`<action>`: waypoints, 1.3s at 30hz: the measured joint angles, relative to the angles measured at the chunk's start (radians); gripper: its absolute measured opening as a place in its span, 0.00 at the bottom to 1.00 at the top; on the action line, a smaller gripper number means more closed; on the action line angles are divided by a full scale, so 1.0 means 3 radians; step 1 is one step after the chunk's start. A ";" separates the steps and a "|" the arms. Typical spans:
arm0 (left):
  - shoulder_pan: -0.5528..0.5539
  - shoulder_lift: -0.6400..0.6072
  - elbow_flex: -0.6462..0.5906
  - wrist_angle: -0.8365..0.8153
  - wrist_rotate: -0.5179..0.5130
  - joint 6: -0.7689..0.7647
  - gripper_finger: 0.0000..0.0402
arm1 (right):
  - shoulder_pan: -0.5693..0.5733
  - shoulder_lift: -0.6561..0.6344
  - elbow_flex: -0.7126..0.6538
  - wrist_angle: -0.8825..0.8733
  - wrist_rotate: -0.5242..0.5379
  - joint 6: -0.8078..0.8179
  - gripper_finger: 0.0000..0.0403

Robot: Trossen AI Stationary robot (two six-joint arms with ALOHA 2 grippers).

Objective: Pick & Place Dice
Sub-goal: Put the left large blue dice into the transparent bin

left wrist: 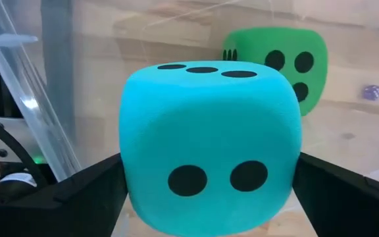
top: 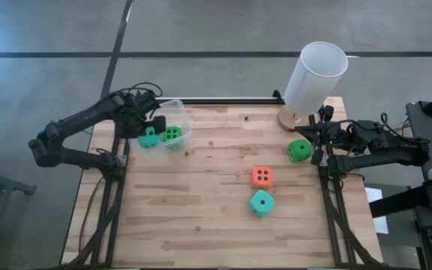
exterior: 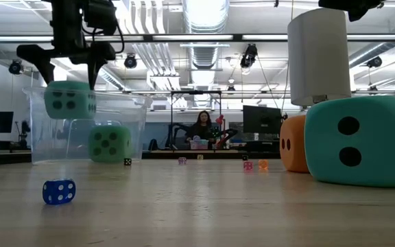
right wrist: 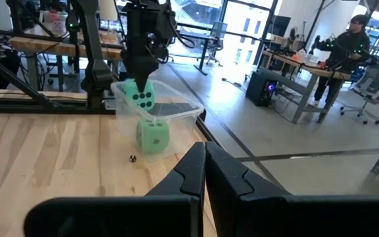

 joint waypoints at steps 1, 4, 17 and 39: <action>0.0000 0.0000 0.0015 -0.0008 -0.0001 -0.0001 0.99 | 0.0001 0.0000 -0.0001 0.0000 -0.0001 0.0000 0.02; 0.0000 -0.0001 0.0057 -0.0020 0.0008 -0.0010 0.99 | 0.0001 0.0000 0.0001 0.0000 0.0001 0.0008 0.02; 0.0004 -0.0001 0.0354 -0.0009 -0.1015 0.0083 0.99 | 0.0001 -0.0001 -0.0001 0.0000 0.0001 0.0005 0.02; -0.0030 0.0000 0.0410 0.0037 -0.1632 0.0222 0.99 | 0.0001 0.0000 0.0000 0.0000 0.0000 0.0009 0.02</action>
